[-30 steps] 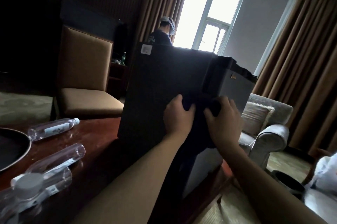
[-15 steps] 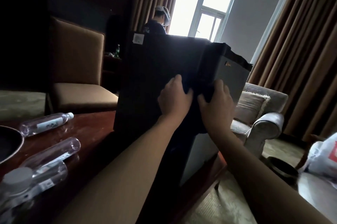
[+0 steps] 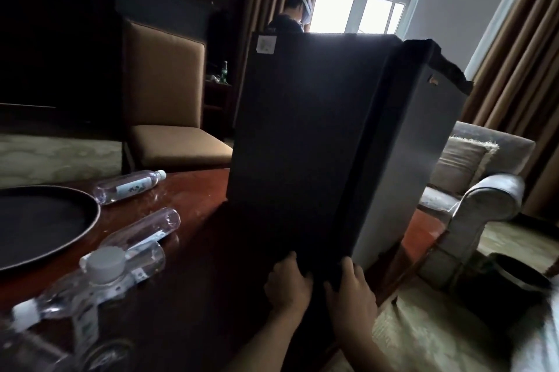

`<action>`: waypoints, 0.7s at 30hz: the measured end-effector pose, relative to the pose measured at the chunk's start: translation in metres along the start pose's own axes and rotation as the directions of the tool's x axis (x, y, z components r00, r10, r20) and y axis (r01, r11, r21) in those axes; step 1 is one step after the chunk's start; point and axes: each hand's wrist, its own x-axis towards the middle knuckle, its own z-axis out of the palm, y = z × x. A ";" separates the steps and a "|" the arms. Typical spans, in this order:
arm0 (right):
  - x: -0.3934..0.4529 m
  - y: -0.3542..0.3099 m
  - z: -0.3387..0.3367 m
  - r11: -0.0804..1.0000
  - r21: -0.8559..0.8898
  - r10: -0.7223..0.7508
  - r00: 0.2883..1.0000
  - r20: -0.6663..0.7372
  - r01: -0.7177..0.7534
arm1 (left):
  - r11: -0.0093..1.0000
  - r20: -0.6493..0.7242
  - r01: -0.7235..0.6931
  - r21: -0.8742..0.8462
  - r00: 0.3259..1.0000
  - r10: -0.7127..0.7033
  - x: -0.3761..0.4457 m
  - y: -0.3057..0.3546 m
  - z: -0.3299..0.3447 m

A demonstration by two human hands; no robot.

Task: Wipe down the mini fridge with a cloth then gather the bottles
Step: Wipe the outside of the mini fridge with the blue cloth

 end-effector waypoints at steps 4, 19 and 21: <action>0.003 -0.004 0.001 0.999 0.032 0.031 0.999 -0.008 -0.031 | 0.997 0.035 0.050 -0.065 0.998 -0.048 0.009 -0.004 -0.001; 0.019 -0.046 0.025 0.988 0.156 0.024 0.999 -0.040 -0.018 | 0.984 -0.038 0.123 -0.128 0.991 -0.128 0.058 -0.024 -0.007; 0.026 -0.052 0.027 0.986 0.162 0.041 0.999 -0.017 -0.038 | 0.980 -0.051 0.141 -0.144 0.987 -0.150 0.063 -0.027 -0.008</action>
